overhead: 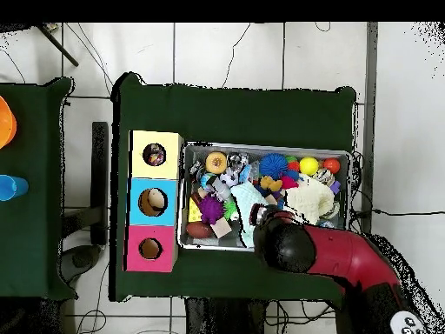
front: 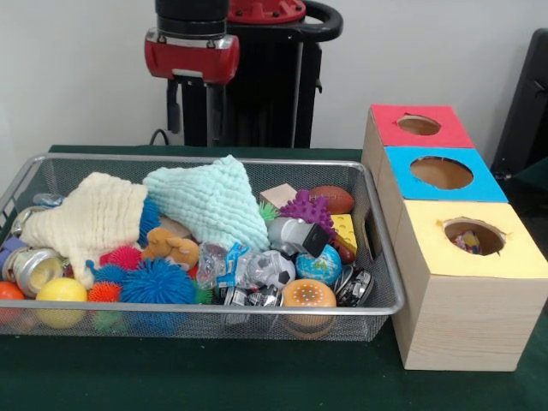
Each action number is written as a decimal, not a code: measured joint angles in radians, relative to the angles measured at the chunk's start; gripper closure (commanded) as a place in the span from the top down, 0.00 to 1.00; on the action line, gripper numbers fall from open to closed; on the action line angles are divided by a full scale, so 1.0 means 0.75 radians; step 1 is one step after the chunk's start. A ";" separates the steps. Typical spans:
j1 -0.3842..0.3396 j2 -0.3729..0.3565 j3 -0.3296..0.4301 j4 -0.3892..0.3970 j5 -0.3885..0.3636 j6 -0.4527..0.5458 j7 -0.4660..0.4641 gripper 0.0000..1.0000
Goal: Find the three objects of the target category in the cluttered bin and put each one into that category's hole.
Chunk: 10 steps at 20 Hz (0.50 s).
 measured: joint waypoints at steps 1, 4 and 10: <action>-0.012 0.000 0.007 -0.006 -0.006 0.006 0.000 1.00; -0.063 0.002 0.039 -0.023 -0.033 0.015 0.000 1.00; -0.142 0.042 0.085 -0.057 -0.089 0.015 0.000 1.00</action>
